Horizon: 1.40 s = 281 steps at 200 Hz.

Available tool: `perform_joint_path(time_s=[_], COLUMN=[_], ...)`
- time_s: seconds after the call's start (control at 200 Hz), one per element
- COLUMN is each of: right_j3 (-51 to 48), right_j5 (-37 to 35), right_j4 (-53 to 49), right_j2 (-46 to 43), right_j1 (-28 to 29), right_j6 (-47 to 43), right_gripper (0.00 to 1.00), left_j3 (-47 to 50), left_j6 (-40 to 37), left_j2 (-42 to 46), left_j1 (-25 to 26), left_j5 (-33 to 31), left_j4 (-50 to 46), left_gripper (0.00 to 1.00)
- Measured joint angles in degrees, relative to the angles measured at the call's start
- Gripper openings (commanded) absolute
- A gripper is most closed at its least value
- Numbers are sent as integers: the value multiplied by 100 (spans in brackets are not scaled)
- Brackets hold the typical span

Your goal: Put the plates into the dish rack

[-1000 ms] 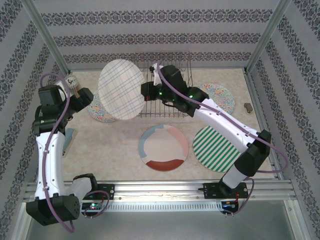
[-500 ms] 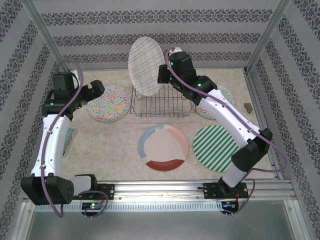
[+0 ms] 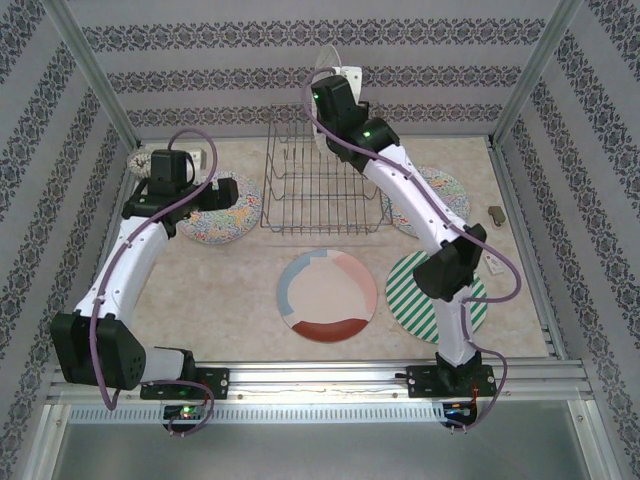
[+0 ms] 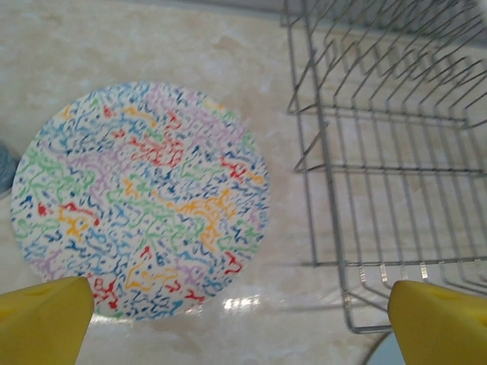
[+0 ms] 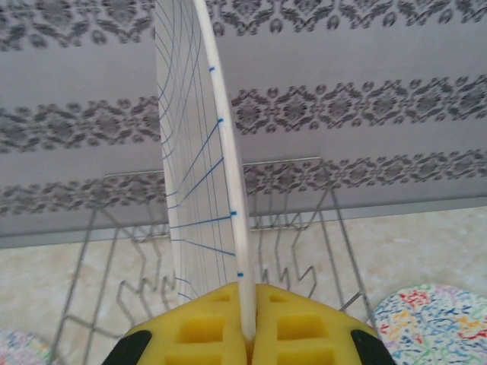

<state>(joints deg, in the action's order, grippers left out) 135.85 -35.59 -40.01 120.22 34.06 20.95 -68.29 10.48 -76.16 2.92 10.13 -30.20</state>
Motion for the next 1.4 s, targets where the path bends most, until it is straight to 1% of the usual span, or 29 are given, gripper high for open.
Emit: perform_joint_path(time_s=[0.135, 0.245, 0.55, 0.969, 1.404], right_j3=[610, 667, 667, 693, 791], right_j5=[-267, -404, -450, -229, 68], right_j4=[-271, -380, -476, -474, -389], right_j2=[503, 662, 809, 1047, 1456], right_j1=[-151, -302, -723, -988, -1102], right_j6=[-17, -15, -15, 15, -44], right_gripper=[0, 0, 0, 0, 0], left_j3=[273, 306, 304, 304, 304], left_j6=[-4, -7, -28, -48, -48], left_j2=[70, 133, 138, 136, 50], left_j1=[-2, -2, -2, -2, -2], left_j5=[-168, -229, -328, -332, -332], left_j4=[46, 133, 162, 160, 157], left_gripper=[100, 100, 100, 100, 100])
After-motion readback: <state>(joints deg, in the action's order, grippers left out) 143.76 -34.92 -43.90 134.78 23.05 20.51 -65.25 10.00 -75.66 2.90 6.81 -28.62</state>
